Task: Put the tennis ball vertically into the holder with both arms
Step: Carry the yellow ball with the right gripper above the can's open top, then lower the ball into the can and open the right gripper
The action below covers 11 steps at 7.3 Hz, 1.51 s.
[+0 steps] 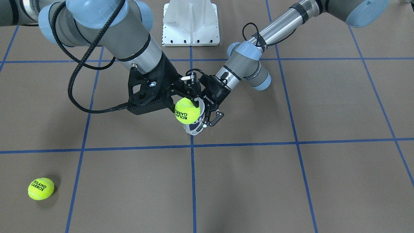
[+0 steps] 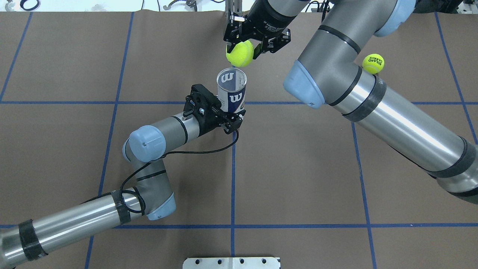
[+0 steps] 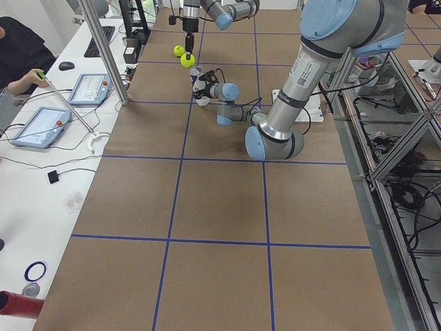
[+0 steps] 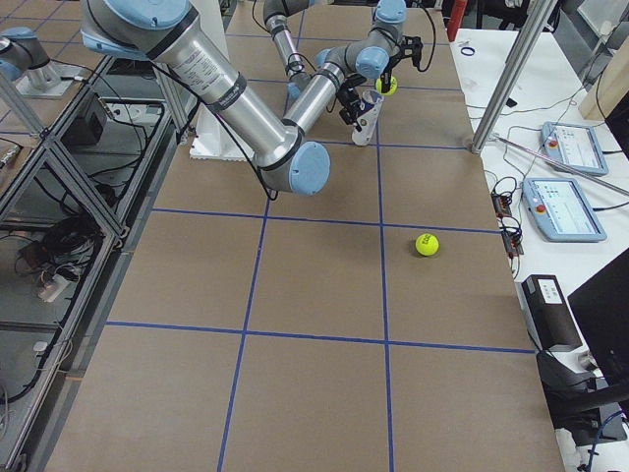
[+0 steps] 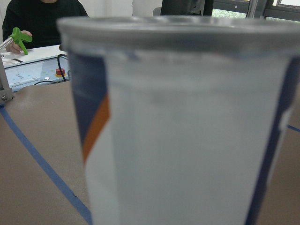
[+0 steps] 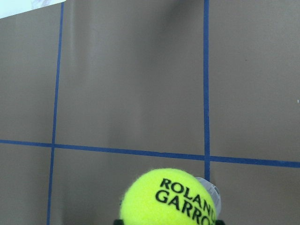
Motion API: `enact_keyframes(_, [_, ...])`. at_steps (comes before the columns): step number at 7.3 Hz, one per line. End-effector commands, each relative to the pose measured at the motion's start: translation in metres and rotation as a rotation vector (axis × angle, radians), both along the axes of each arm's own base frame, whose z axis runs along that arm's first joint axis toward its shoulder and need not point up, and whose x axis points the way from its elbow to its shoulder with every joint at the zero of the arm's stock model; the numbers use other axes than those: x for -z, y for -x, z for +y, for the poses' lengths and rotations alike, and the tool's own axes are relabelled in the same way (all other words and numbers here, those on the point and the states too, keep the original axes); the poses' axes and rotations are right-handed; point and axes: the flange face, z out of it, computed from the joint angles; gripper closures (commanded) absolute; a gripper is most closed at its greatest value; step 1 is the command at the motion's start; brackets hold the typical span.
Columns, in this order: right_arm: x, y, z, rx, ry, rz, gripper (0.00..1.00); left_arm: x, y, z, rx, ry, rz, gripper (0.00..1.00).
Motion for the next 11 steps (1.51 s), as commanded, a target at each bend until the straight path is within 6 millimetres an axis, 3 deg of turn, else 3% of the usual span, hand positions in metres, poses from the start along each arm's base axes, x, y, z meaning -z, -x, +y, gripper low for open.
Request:
enact_keyframes(1, [0.001,0.012,0.007,0.006,0.003,-0.009,1.0,0.0,0.0,0.0,0.0,0.0,-0.002,0.22])
enact_keyframes(6, [-0.004,0.008,0.014,0.01,0.0,-0.012,1.0,0.004,0.003,-0.007,0.011,0.0,-0.004,0.22])
enact_keyframes(7, [-0.006,0.007,0.017,0.011,0.0,-0.013,0.82,0.004,0.005,-0.01,0.015,0.0,-0.004,0.22])
enact_keyframes(9, [-0.009,0.004,0.022,0.014,-0.001,-0.015,0.8,0.004,0.008,-0.014,0.02,0.004,-0.007,0.22])
enact_keyframes(10, [-0.009,0.004,0.026,0.019,-0.003,-0.017,0.52,0.004,0.008,-0.014,0.021,0.004,-0.007,0.22])
enact_keyframes(11, [-0.009,0.007,0.029,0.021,-0.001,-0.017,0.02,0.004,0.007,-0.014,0.021,0.004,-0.008,0.22])
